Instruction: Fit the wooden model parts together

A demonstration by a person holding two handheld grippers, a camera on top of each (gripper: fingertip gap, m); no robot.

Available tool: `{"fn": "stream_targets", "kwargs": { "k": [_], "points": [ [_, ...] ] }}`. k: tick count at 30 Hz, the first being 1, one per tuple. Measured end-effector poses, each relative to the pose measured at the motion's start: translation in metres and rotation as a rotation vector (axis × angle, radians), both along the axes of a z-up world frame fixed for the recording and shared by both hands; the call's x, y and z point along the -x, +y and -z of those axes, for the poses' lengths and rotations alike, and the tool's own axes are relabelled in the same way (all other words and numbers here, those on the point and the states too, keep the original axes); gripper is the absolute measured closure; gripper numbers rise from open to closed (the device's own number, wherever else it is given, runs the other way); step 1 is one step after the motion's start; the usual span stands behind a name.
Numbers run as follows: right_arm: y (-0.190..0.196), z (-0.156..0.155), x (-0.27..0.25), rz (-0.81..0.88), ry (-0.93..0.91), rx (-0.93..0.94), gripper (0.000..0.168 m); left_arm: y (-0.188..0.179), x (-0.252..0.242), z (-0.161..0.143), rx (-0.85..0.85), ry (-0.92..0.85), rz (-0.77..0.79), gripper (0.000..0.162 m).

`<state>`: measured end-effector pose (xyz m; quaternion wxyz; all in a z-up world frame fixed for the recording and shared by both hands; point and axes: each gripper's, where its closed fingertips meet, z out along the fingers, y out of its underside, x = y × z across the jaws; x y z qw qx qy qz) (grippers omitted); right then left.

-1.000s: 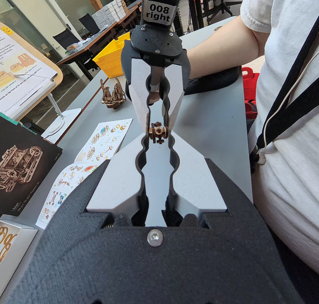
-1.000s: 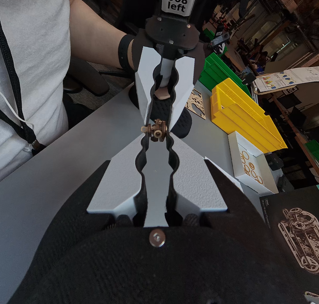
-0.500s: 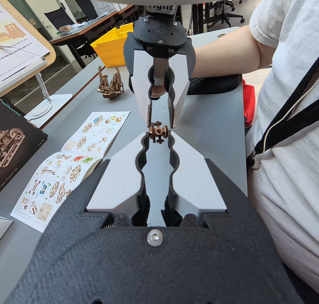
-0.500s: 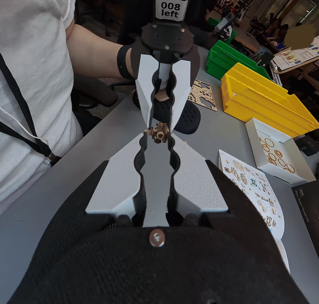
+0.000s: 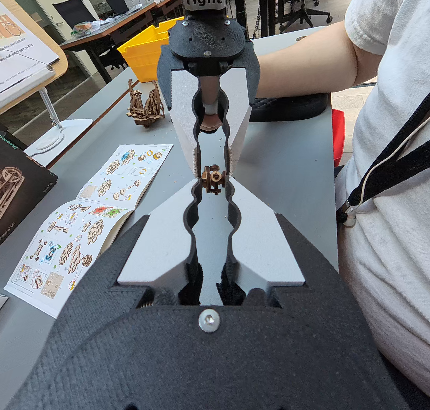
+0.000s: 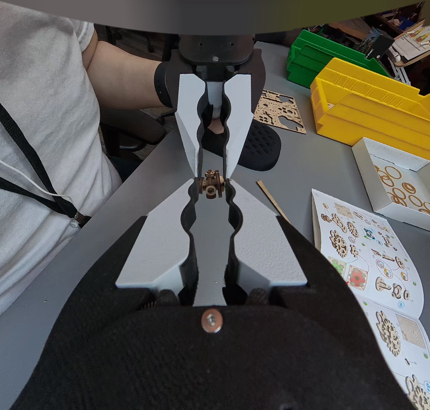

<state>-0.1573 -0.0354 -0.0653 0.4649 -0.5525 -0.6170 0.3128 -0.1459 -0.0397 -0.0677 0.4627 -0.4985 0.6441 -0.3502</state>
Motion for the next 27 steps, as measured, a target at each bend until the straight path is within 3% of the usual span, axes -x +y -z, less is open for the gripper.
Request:
{"fn": "stream_targets", "kwargs": {
  "k": [16,27],
  "points": [
    [0.005,-0.002,-0.006,-0.002,0.041,0.042,0.144,0.005,0.0,-0.008,0.182,-0.106,0.0,0.144],
    [0.008,0.006,-0.004,-0.03,0.104,0.396,0.151,0.011,0.002,-0.002,0.436,-0.121,0.004,0.145]
  ]
}}
